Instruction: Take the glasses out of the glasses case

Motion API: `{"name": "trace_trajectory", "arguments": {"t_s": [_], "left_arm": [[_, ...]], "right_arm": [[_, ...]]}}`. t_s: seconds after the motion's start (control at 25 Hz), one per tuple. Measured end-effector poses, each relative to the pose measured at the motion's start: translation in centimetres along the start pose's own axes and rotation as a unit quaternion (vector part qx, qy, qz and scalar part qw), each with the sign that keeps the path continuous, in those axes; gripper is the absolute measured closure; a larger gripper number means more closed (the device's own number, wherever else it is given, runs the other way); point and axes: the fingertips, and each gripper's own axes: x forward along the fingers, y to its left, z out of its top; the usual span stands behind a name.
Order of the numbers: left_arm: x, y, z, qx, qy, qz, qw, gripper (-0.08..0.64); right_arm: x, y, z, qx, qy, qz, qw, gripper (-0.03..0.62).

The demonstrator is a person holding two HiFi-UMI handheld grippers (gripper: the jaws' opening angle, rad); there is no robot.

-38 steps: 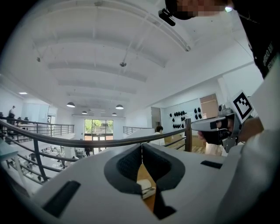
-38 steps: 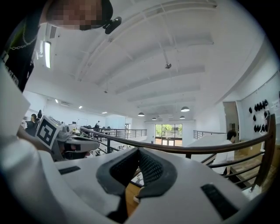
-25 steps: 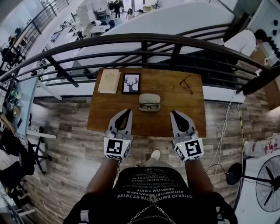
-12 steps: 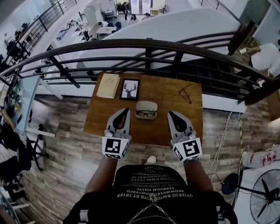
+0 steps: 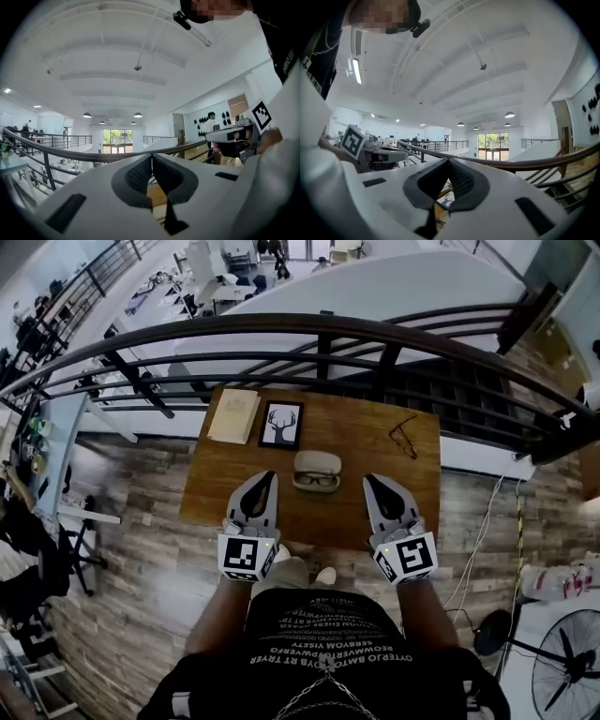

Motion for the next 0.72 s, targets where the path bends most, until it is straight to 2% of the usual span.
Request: {"name": "trace_trajectory", "arguments": {"t_s": [0.44, 0.72], "left_arm": [[3.5, 3.3, -0.8, 0.002, 0.007, -0.038, 0.9993, 0.532], [5.4, 5.4, -0.6, 0.002, 0.004, -0.054, 0.9985, 0.532]], "right_arm": [[4.2, -0.2, -2.3, -0.003, 0.03, -0.024, 0.999, 0.578], [7.1, -0.4, -2.5, -0.005, 0.033, -0.035, 0.999, 0.577]]}}
